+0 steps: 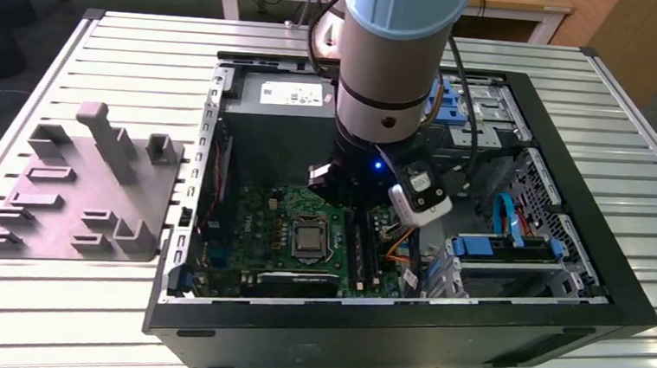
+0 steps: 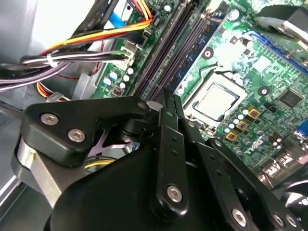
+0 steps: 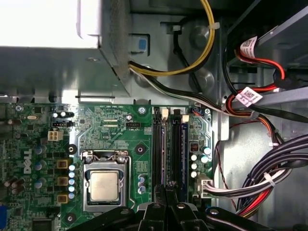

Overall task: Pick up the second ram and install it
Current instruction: 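Insert the second ram into the second slot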

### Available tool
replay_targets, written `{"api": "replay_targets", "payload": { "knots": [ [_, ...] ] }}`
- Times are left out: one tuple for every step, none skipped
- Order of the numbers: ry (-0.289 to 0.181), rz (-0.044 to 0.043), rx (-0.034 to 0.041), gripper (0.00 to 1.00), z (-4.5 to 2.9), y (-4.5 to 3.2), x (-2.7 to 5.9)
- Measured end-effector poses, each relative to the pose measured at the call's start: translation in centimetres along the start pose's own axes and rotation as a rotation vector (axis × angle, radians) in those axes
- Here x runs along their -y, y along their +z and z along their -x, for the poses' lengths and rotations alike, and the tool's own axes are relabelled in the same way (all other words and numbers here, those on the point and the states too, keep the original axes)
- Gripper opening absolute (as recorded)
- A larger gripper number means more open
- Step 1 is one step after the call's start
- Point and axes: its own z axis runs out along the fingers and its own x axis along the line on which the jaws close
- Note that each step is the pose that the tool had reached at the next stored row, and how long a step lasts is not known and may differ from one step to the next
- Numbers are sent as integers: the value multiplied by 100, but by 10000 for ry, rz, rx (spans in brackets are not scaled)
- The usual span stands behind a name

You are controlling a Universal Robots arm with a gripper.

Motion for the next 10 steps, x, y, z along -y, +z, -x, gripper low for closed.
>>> {"api": "replay_targets", "payload": {
  "knots": [
    [1,-2,0,11,1,3,0],
    [2,0,0,11,1,8,0],
    [3,1,1,11,2,15,0],
    [2,0,1,11,4,23,0],
    [1,0,1,11,6,28,1],
    [1,-2,-1,11,6,31,1],
    [2,-3,-1,11,6,31,1],
    [2,-4,-1,11,6,31,1],
    [0,-1,0,11,11,34,1],
    [0,1,0,11,16,37,1]
  ]
}}
